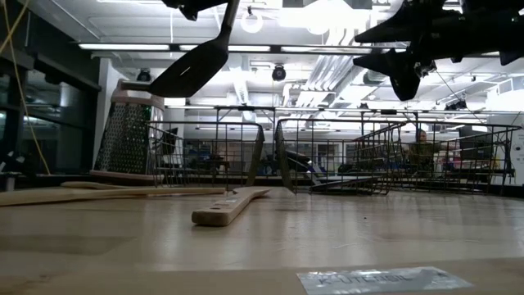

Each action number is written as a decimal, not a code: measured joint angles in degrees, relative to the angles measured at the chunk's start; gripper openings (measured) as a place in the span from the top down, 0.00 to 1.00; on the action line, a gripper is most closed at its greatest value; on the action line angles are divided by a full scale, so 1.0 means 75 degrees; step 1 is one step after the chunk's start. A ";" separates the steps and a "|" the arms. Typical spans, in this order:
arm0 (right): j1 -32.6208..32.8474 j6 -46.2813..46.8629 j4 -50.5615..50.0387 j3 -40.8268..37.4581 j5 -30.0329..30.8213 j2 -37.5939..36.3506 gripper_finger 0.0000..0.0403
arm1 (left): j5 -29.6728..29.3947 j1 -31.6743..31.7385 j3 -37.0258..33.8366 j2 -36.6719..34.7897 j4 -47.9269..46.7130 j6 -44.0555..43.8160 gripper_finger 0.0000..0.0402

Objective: Pick & Place Kitchen Items
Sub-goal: Put the black slotted turner spatula into the middle mesh basket

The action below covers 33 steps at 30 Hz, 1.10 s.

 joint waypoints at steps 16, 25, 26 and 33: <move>0.1046 -0.4076 0.1893 0.0549 0.0394 0.1169 0.55 | 0.0174 0.0000 0.0000 0.0000 0.0000 -0.0002 0.83; 0.1504 -0.5536 0.2360 0.1566 0.0471 0.2578 0.46 | 0.0175 0.0000 0.0000 0.0000 -0.0006 -0.0004 0.83; 0.1504 -0.5498 0.2451 0.1631 0.0466 0.2700 0.43 | 0.0175 0.0000 0.0000 0.0000 -0.0008 -0.0004 0.83; 0.1483 -0.5424 0.3103 0.2559 0.0318 0.3829 0.27 | 0.0175 0.0000 0.0000 0.0000 -0.0016 -0.0004 0.83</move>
